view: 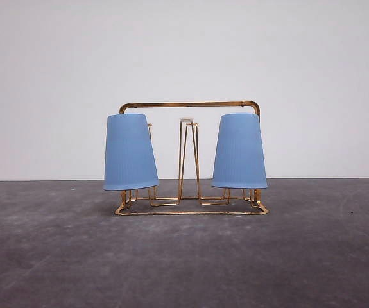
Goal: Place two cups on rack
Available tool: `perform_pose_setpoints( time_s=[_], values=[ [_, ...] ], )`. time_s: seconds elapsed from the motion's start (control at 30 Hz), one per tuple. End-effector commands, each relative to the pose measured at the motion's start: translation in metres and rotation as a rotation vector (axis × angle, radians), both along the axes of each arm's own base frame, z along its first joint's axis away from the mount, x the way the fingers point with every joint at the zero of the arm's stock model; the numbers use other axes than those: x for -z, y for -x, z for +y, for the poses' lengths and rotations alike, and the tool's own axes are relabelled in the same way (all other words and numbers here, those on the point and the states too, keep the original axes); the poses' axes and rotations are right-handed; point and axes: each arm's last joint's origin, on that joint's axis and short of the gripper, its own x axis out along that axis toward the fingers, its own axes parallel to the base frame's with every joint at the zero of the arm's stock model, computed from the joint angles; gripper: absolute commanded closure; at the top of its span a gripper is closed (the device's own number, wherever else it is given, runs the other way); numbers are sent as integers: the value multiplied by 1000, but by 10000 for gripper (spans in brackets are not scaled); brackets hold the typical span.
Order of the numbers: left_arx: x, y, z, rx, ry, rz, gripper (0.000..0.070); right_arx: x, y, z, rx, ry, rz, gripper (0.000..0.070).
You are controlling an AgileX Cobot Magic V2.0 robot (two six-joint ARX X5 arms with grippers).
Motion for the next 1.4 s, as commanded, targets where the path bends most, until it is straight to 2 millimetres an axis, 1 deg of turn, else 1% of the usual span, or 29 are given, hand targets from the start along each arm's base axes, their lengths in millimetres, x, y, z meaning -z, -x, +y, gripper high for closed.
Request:
perform_pose_setpoints(
  time_s=[0.0,0.13,0.2,0.43,0.67,1.37],
  values=[
    [3,-1,0,1,-7,-5,696,4,1,-2,21,-13,-17,639],
    [3,-1,0,1,-7,-5,696,14,3,-5,55,-19,-48,638],
    [3,-1,0,1,-7,-5,696,16,5,-7,73,-22,-44,638],
    [3,-1,0,1,-7,-4,696,16,5,-9,107,-29,-41,638],
    [3,-1,0,1,-7,-4,696,13,4,-9,108,-31,-71,639],
    [3,-1,0,1,-7,-4,696,13,4,-9,108,-31,-72,639]
  ],
)
